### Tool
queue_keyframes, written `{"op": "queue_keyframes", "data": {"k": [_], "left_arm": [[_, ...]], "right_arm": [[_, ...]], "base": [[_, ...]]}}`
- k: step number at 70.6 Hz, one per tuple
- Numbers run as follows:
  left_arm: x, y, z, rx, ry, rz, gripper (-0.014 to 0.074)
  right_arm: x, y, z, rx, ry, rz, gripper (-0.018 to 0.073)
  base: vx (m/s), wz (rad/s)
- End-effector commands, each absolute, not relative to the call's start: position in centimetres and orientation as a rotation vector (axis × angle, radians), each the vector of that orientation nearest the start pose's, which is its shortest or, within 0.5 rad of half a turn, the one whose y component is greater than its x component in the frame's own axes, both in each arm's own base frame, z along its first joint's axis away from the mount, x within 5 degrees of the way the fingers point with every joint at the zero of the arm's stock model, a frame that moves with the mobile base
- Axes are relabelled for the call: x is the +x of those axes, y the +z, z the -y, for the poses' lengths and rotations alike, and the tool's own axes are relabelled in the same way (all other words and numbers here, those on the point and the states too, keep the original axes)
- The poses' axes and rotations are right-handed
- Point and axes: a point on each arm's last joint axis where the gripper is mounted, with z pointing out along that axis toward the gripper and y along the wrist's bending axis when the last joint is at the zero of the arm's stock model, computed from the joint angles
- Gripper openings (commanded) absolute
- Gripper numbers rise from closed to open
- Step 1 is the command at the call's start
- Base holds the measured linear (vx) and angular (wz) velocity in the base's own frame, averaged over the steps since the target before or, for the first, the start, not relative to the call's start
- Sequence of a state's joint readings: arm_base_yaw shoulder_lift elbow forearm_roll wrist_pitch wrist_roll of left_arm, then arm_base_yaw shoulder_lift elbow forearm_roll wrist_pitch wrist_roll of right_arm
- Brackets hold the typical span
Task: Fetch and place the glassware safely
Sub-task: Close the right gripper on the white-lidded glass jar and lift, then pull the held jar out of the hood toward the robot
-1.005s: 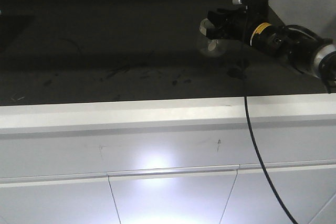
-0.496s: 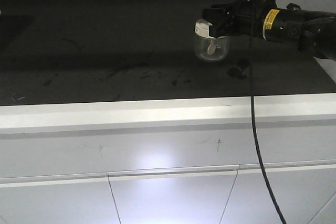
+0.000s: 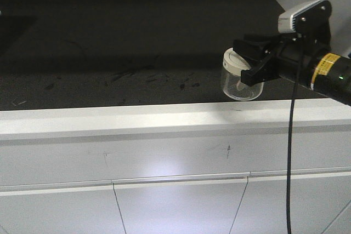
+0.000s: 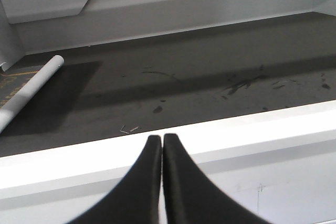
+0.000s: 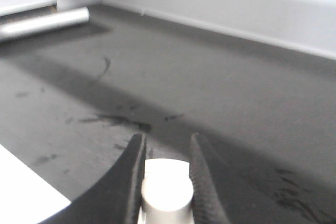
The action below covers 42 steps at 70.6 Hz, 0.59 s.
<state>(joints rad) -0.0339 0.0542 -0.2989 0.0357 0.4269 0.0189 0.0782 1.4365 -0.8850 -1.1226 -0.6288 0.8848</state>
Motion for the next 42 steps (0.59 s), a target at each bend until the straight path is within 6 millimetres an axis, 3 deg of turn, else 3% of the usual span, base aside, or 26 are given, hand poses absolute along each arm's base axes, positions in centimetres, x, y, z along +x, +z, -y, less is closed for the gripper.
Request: {"op": "queue_keyframes", "data": {"k": [1,24,42], "left_arm": [[4.0,28.4,0.0,0.055,0.016,-1.584,-0.0007],[4.0,28.4,0.0,0.055,0.016,-1.584,-0.0007],[4.0,28.4,0.0,0.055,0.016,-1.584,-0.0007]], "right_arm": [[27.8,33.7,-7.0,-0.544,0.444,-1.459,-0.0001],[20.9,34.0,-6.3,-0.510,0.448,-1.396,-0.0001],[18.6,32.9,-7.1,-0.528,0.530,-1.390,-0.0001]], "base": [[0.00,0.00],[0.00,0.00],[0.00,0.00]]}}
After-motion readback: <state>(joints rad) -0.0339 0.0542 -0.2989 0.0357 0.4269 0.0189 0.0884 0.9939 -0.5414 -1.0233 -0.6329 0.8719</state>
